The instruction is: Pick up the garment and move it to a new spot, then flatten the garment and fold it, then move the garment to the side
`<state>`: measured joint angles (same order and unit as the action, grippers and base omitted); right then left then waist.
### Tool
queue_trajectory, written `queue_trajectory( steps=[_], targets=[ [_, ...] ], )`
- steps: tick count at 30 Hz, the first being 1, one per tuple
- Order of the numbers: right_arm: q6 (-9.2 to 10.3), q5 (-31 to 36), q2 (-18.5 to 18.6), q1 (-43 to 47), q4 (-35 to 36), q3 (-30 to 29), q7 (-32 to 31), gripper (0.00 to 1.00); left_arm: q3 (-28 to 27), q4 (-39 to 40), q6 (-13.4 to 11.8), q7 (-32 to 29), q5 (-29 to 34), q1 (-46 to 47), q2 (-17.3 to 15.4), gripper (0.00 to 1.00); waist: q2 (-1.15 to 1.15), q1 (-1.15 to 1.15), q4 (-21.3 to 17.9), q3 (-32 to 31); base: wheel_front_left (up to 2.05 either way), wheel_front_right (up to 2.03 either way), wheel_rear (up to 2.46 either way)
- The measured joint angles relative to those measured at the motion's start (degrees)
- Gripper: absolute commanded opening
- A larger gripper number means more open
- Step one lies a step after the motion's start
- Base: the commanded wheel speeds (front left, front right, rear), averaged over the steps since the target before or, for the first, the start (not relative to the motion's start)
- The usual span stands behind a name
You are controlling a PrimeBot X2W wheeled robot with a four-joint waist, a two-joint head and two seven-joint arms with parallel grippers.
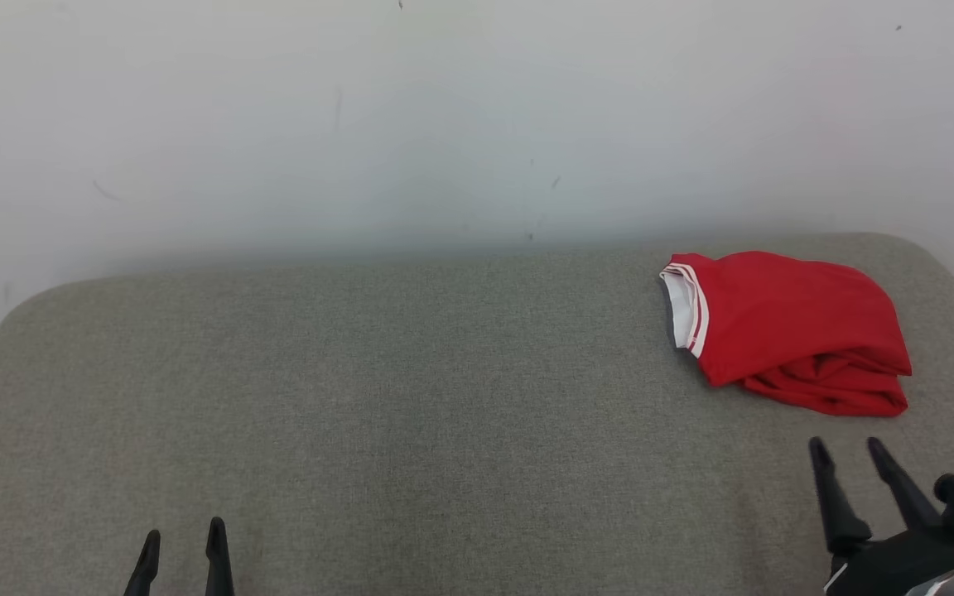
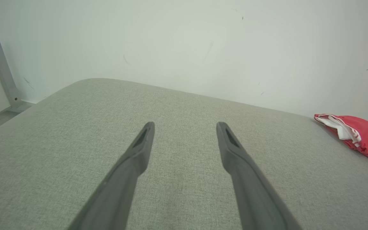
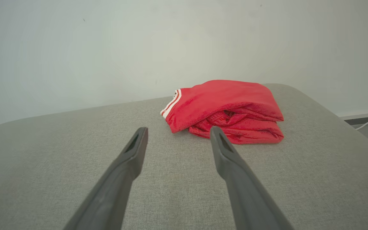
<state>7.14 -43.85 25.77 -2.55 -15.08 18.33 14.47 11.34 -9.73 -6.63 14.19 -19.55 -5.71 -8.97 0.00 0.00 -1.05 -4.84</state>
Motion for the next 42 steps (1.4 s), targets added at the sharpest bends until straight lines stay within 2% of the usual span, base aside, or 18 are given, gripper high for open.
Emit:
queue_trajectory(
  steps=[7,23,42],
  targets=[
    [0.0,2.7,1.4,2.4,3.3,2.1,0.0,1.0,0.0,0.5,-0.4,-0.7,0.5,0.0,0.0,1.0,0.0,0.0,0.3,0.3,0.0,0.0,0.0],
    [0.0,6.0,1.0,4.7,6.7,-3.2,0.0,1.0,0.0,2.8,-0.4,-2.8,2.0,0.0,-0.1,1.0,0.0,0.0,0.7,0.8,0.0,0.0,0.0],
    [0.0,9.8,-1.9,6.6,9.7,-7.5,-0.1,1.0,-0.5,4.9,-0.4,-4.6,2.0,-0.5,0.0,1.0,0.0,0.0,0.6,1.1,0.0,0.0,0.0]
  ],
)
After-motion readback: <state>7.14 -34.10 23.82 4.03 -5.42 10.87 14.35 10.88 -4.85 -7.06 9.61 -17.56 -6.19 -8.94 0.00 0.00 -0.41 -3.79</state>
